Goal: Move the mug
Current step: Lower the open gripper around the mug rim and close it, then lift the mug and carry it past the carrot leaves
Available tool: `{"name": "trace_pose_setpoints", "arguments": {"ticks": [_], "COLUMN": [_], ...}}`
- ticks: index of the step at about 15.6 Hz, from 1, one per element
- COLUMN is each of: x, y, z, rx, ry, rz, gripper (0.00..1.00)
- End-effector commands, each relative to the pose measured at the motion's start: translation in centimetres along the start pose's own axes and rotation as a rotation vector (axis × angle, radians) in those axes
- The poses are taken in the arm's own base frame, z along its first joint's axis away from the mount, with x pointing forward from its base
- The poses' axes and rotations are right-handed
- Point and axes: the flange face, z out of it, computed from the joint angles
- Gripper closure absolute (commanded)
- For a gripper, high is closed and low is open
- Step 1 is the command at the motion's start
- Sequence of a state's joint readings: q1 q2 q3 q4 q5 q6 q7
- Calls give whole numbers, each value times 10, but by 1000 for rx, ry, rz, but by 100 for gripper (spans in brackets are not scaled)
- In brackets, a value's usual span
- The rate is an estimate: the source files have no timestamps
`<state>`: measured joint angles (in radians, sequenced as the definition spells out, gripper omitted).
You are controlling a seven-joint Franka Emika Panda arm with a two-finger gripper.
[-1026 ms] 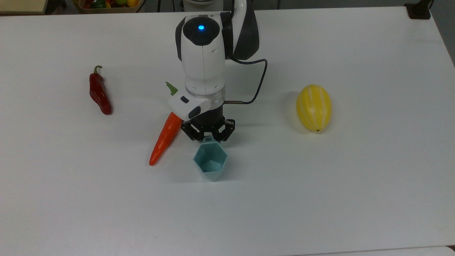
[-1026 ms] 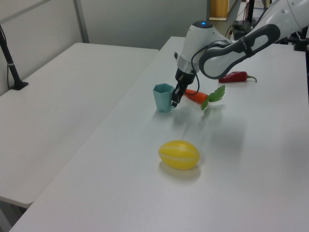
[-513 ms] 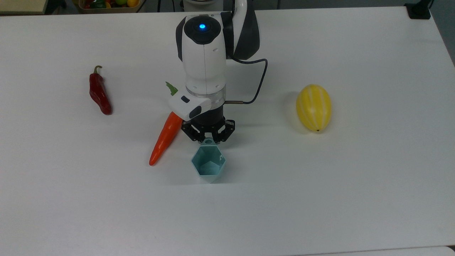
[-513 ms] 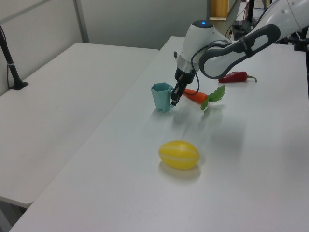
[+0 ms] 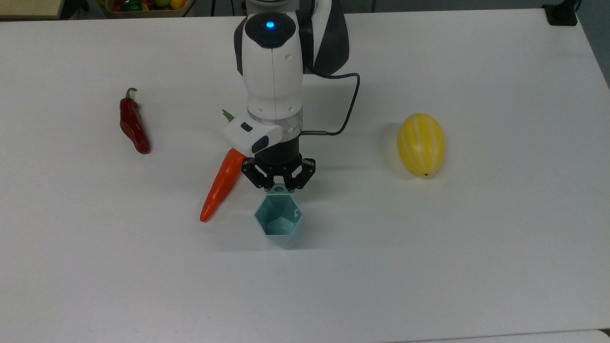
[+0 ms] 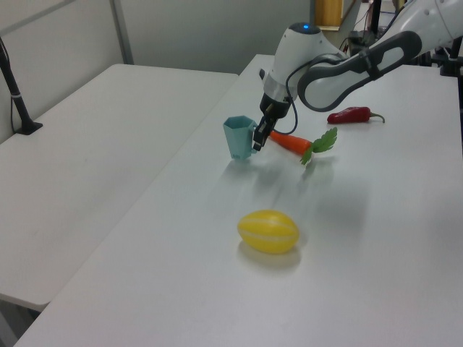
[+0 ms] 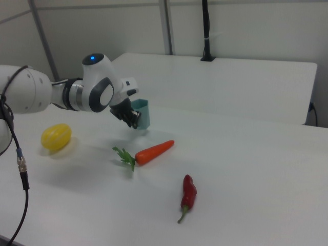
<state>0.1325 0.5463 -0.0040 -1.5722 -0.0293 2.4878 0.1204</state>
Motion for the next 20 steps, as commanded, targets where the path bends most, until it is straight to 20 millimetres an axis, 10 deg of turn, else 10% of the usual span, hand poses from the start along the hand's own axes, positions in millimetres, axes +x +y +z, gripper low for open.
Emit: {"name": "trace_pose_setpoints", "arguments": {"ticks": [1,11,20], "x": [5,-10,-81], "y": [3,32,53], "z": [-55,-188,-241], "rx": [-9,-19,72], "ry": [5,-113,-319], "rz": [23,8,-204], "gripper": [100,100,100]}}
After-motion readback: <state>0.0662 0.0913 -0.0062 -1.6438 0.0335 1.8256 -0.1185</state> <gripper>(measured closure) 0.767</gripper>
